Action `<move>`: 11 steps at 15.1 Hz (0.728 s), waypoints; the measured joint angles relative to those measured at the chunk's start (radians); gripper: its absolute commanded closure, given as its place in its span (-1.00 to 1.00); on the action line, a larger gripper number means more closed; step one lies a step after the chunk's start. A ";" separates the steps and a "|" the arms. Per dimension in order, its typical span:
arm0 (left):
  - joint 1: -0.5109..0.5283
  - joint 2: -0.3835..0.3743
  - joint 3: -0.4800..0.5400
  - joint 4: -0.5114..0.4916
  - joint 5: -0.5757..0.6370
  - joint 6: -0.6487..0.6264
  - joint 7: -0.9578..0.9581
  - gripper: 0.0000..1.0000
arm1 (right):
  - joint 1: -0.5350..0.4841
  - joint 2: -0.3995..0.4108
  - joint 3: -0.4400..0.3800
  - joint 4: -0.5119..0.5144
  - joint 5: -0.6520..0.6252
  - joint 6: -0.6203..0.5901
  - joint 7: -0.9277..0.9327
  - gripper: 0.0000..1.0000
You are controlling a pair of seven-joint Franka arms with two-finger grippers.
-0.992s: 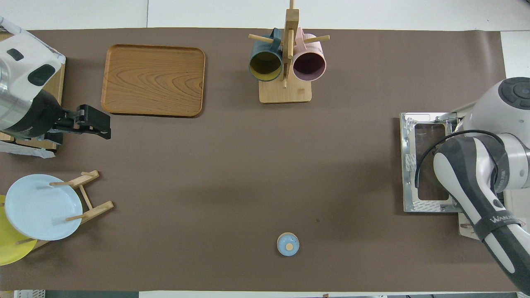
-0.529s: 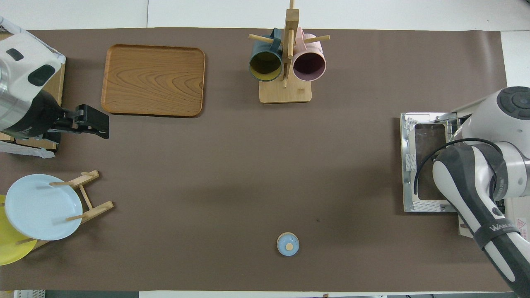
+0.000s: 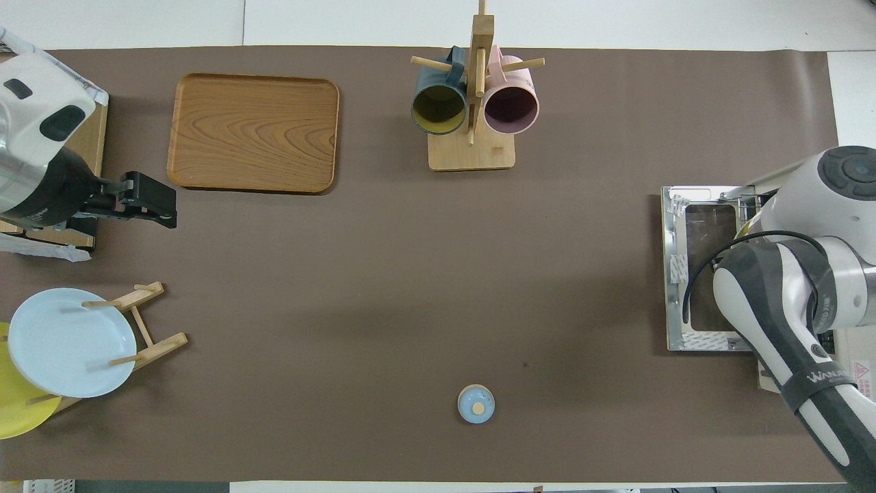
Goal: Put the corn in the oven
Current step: 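Release the corn inside the oven and pull the right gripper out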
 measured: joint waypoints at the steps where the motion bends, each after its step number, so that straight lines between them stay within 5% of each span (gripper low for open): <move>1: 0.001 0.000 0.001 0.000 0.000 0.000 0.000 -1.00 | 0.003 0.000 0.003 0.005 0.000 0.000 0.000 0.24; 8: 0.000 0.000 -0.004 0.000 0.000 0.000 0.000 -1.00 | 0.028 -0.009 0.023 0.120 0.000 -0.137 0.000 0.24; 11: 0.000 0.000 -0.002 0.000 0.000 0.000 0.000 -1.00 | 0.089 -0.011 0.025 0.175 0.006 -0.164 0.005 0.56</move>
